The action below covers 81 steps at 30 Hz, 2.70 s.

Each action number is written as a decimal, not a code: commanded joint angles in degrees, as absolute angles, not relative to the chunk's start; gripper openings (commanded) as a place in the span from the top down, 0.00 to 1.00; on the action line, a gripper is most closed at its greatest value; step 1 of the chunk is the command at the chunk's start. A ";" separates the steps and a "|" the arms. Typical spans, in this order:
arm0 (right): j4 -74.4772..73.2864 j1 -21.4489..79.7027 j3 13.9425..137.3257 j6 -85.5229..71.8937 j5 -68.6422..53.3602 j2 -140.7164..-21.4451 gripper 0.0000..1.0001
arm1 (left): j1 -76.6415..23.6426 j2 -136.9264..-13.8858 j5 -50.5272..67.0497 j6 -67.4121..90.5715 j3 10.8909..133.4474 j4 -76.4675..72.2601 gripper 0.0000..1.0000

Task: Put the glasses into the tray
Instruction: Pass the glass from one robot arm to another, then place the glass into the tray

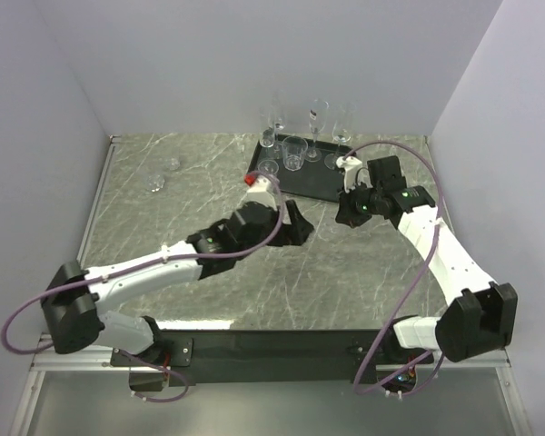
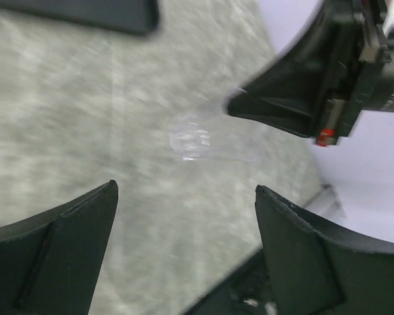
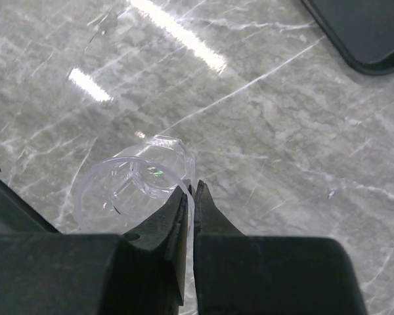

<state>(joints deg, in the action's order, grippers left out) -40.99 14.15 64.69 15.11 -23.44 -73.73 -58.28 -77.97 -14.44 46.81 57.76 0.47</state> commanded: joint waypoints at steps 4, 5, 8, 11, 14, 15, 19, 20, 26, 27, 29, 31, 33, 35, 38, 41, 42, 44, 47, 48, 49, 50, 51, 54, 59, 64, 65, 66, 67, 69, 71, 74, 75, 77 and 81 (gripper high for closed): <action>-32.44 12.22 71.44 13.01 -23.21 -79.36 1.00 | -47.74 -68.21 -14.15 32.71 57.57 9.22 0.04; -30.43 12.13 72.06 11.96 -22.16 -81.19 1.00 | -45.03 -67.16 -14.41 30.35 57.66 10.88 0.01; -27.09 12.13 74.87 9.50 -20.22 -85.76 1.00 | -41.32 -63.73 -16.43 24.46 57.74 13.52 0.01; -24.97 12.13 79.00 6.78 -17.50 -91.29 1.00 | -39.73 -60.83 -21.96 18.75 56.52 14.41 0.01; -24.52 12.13 84.45 4.14 -14.16 -97.26 1.00 | -39.11 -57.84 -26.18 13.38 52.93 13.19 0.01; -24.61 12.22 85.94 3.61 -12.50 -98.86 1.00 | -39.11 -56.44 -28.02 12.40 51.87 12.14 0.01; -24.61 12.30 93.49 1.32 -7.66 -105.46 1.00 | -38.76 -53.18 -32.59 8.62 46.68 8.63 0.01; -24.09 12.39 94.47 0.71 -6.60 -107.38 1.00 | -38.67 -52.65 -32.96 8.09 45.02 8.00 0.00; -22.59 12.57 100.10 -1.31 -1.42 -113.63 1.00 | -37.97 -49.75 -36.04 6.06 42.98 6.33 0.01; -22.33 12.66 100.54 -1.32 -1.06 -114.34 1.00 | -37.79 -49.49 -36.12 5.98 42.98 6.33 0.01; -21.71 13.09 101.51 -0.88 -0.09 -116.09 1.00 | -37.71 -49.48 -36.30 5.71 42.89 6.07 0.01; -21.36 13.53 102.39 -0.53 -0.09 -117.24 1.00 | -37.62 -49.48 -36.39 5.71 43.07 6.33 0.01; -21.79 14.06 104.40 0.95 1.83 -119.52 1.00 | -37.44 -49.48 -36.30 5.80 43.15 6.33 0.00; -22.50 14.68 105.81 1.32 2.37 -121.54 1.00 | -37.27 -49.40 -36.04 5.80 43.15 6.33 0.01; -23.02 15.29 107.75 1.32 2.99 -123.92 1.00 | -37.09 -49.40 -35.77 5.71 43.07 6.15 0.01; -23.47 15.29 109.60 1.05 3.34 -125.77 1.00 | -36.92 -49.57 -35.51 5.63 43.15 6.07 0.00; -23.55 15.29 110.21 1.05 3.34 -126.03 1.00 | -36.91 -49.66 -35.33 5.71 43.15 6.15 0.01; -23.64 15.29 110.48 0.88 3.34 -126.65 0.99 | -36.74 -49.75 -34.81 5.80 43.07 6.07 0.00; -23.47 15.29 110.30 0.70 3.08 -126.91 0.98 | -36.65 -49.83 -34.45 5.89 43.15 6.15 0.01; -23.47 15.29 110.22 0.70 3.08 -127.09 0.98 | -36.56 -49.83 -34.37 5.80 43.24 6.15 0.01; -23.47 15.29 110.21 0.70 3.08 -127.18 0.97 | -36.56 -49.83 -34.19 5.89 43.24 6.15 0.01; -23.47 15.29 110.13 0.70 3.08 -127.26 0.96 | -36.56 -49.83 -34.10 5.89 43.24 6.24 0.01; -23.55 15.47 110.30 0.70 3.08 -127.44 0.95 | -36.48 -49.92 -34.01 5.89 43.24 6.24 0.01; -23.64 15.56 110.56 0.79 3.25 -127.79 0.92 | -36.39 -49.66 -33.93 6.06 43.15 6.33 0.01; -24.43 16.08 111.36 1.06 3.78 -128.76 0.87 | -36.39 -49.57 -33.84 6.06 43.15 6.24 0.01; -24.43 16.17 111.62 1.23 4.22 -128.85 0.80 | -36.30 -49.48 -33.57 6.15 43.24 6.33 0.01; -24.35 16.17 111.53 1.23 4.31 -128.76 0.78 | -36.30 -49.48 -33.57 6.15 43.24 6.24 0.00; -24.35 16.26 111.45 1.23 4.31 -128.76 0.77 | -36.30 -49.40 -33.49 6.07 43.16 6.33 0.01; -24.35 16.17 111.36 1.14 4.31 -128.67 0.76 | -36.30 -49.39 -33.57 6.06 43.24 6.24 0.01; -24.35 16.26 111.27 1.32 4.31 -128.58 0.75 | -36.21 -49.39 -33.57 6.24 43.15 6.33 0.01; -24.26 16.26 111.27 1.32 4.31 -128.32 0.74 | -36.21 -49.13 -33.49 6.15 43.07 6.24 0.01; -24.17 16.26 110.83 1.32 4.39 -127.71 0.74 | -36.21 -48.96 -33.40 6.15 43.07 6.15 0.01; -24.08 16.26 110.40 1.41 4.48 -127.36 0.73 | -36.12 -48.96 -33.49 6.15 42.89 6.07 0.01; -23.47 16.26 109.60 1.41 4.48 -126.04 0.71 | -36.12 -48.61 -33.40 6.42 42.63 5.54 0.01; -22.42 16.26 106.62 1.14 4.13 -122.44 0.68 | -35.77 -47.73 -31.91 6.68 41.66 4.31 0.01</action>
